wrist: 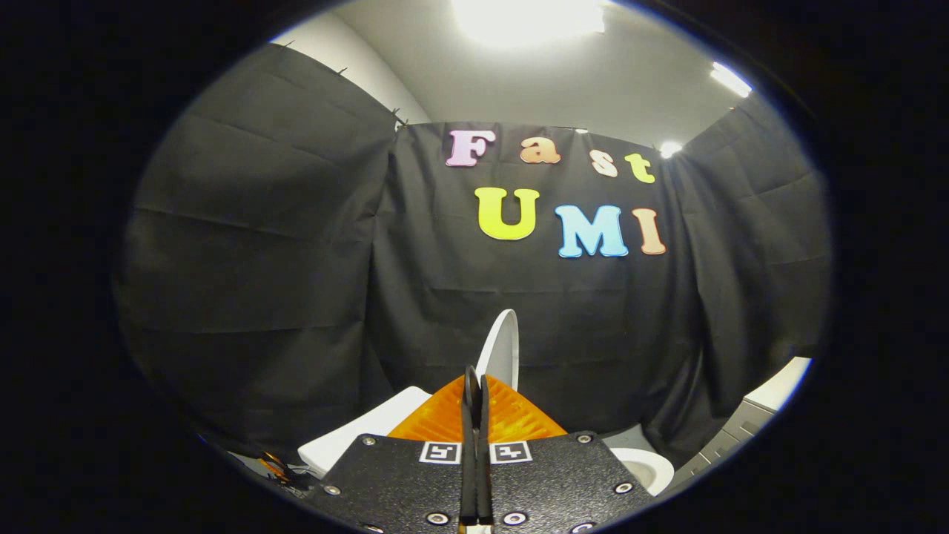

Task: Open the toilet lid.

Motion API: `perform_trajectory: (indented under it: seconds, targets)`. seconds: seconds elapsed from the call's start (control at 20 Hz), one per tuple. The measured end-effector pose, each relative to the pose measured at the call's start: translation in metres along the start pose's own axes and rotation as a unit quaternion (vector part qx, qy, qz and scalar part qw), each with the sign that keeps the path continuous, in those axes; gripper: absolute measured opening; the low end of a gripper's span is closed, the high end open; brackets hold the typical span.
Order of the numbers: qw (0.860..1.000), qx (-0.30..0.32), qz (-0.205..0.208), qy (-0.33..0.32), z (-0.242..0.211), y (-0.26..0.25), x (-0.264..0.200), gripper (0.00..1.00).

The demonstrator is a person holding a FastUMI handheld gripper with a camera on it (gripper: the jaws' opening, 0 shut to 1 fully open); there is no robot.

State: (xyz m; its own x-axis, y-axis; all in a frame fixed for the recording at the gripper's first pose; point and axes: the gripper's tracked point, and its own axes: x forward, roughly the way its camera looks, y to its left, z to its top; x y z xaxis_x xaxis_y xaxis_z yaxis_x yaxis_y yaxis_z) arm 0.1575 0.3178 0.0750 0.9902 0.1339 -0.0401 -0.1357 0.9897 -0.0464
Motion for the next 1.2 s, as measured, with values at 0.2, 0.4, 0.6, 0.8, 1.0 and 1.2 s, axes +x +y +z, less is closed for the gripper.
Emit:
perform_trajectory:
  seconds: [0.2,0.4,0.6,0.8,1.0,1.2]
  targets:
    - [1.0,-0.01,0.015,-0.001,-0.002,0.024,0.007,0.0]
    - [0.999,-0.019,0.035,0.0,-0.003,0.049,0.014,0.0]
    - [0.998,-0.042,0.055,-0.001,-0.004,0.072,0.018,0.0]
    - [0.994,-0.065,0.089,0.0,-0.009,0.093,0.023,0.02]
    - [0.99,-0.093,0.107,-0.006,-0.009,0.096,0.011,0.33]
    - [0.983,-0.101,0.153,-0.032,0.012,0.12,-0.016,0.95]
